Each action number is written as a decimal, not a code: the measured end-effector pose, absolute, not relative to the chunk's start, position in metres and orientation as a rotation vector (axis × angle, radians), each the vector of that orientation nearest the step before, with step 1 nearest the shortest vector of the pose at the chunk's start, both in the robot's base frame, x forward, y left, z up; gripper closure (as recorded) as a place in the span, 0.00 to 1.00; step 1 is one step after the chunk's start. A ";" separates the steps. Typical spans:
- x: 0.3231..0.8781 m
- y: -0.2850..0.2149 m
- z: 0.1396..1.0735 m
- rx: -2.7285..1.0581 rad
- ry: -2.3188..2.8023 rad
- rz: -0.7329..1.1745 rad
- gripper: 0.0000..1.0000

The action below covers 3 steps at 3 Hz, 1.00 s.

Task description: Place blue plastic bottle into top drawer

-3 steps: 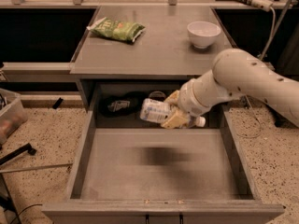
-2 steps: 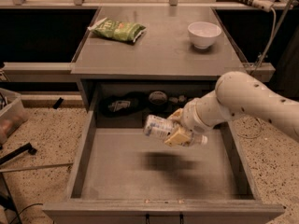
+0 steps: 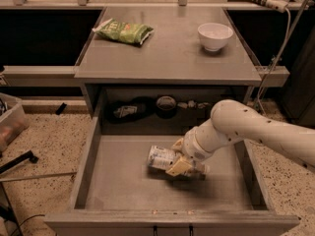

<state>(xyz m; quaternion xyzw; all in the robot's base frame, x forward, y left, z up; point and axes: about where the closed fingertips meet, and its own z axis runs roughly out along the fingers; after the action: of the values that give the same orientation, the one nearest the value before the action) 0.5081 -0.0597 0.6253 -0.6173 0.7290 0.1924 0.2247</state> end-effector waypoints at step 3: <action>0.508 -0.060 0.625 -1.703 2.011 0.531 0.58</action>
Offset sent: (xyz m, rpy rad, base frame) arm 0.0000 0.0000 0.0000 0.0000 0.0000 0.0000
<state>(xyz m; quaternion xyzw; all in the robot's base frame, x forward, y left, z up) 0.5081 -0.0596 0.6253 -0.6173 0.7290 0.1925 0.2246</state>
